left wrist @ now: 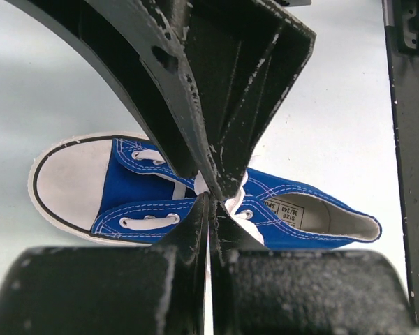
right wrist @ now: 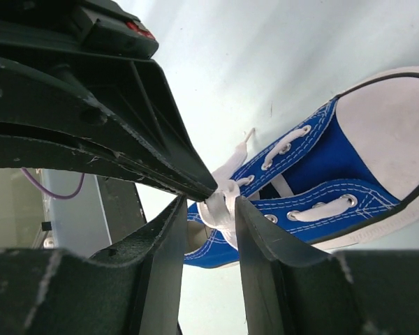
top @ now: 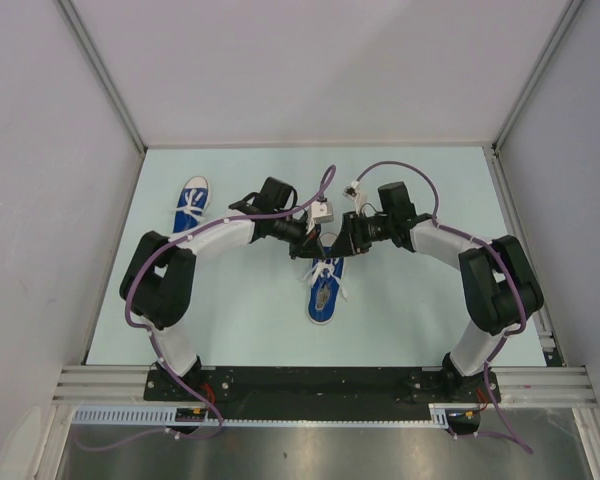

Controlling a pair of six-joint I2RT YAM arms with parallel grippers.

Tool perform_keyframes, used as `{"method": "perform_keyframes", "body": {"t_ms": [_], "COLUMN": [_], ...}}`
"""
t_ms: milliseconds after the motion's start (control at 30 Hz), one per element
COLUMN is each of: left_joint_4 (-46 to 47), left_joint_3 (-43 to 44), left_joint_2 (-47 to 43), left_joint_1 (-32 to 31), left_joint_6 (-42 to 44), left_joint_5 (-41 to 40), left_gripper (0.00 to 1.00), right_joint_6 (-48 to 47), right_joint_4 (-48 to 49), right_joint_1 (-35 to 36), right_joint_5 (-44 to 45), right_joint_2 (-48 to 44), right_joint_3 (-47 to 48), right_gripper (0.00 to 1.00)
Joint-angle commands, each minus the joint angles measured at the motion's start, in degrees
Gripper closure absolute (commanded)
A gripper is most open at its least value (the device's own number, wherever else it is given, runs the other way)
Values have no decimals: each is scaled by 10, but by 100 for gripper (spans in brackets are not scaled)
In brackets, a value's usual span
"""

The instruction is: Tie the shoes

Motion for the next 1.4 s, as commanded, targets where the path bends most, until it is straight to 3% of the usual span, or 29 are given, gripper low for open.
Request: {"method": "perform_keyframes", "body": {"t_ms": [0, 333, 433, 467, 567, 633, 700, 800, 1000, 1200, 1367], "left_joint_4": [5, 11, 11, 12, 8, -7, -3, 52, 28, 91, 122], "left_joint_3": [13, 13, 13, 13, 10, 15, 0, -61, -130, -205, -200], "left_joint_2": [-20, -21, -20, -22, -25, -30, -54, -113, -158, -176, -145], "left_joint_1": [2, 2, 2, 2, 2, 4, 20, 41, 40, 34, 32], "left_joint_6": [25, 24, 24, 24, 24, 20, -15, -56, -104, -189, -230], "left_joint_5": [35, 39, 38, 39, 39, 24, 12, -7, -28, -20, -18], "left_gripper": [100, 100, 100, 100, 100, 88, 64, 57, 49, 43, 43], "right_joint_6": [8, -12, -16, -16, -20, -26, -21, -14, 8, 10, 7], "right_joint_4": [26, 3, 0, 0, -8, -15, -16, -16, -17, -29, -37], "right_joint_1": [6, 8, 8, 8, 7, 5, 4, 1, 1, -1, -1], "right_joint_5": [-21, -22, -18, -16, -6, 7, 18, 23, 43, 68, 73], "right_joint_2": [2, 7, 8, 7, 2, -5, -12, -16, -20, -27, -28], "right_joint_3": [10, 10, 10, 10, 10, 10, 10, 10, 10, 10, 10], "right_gripper": [62, 78, 90, 100, 100, 100, 100, 100, 100, 100, 100]}}
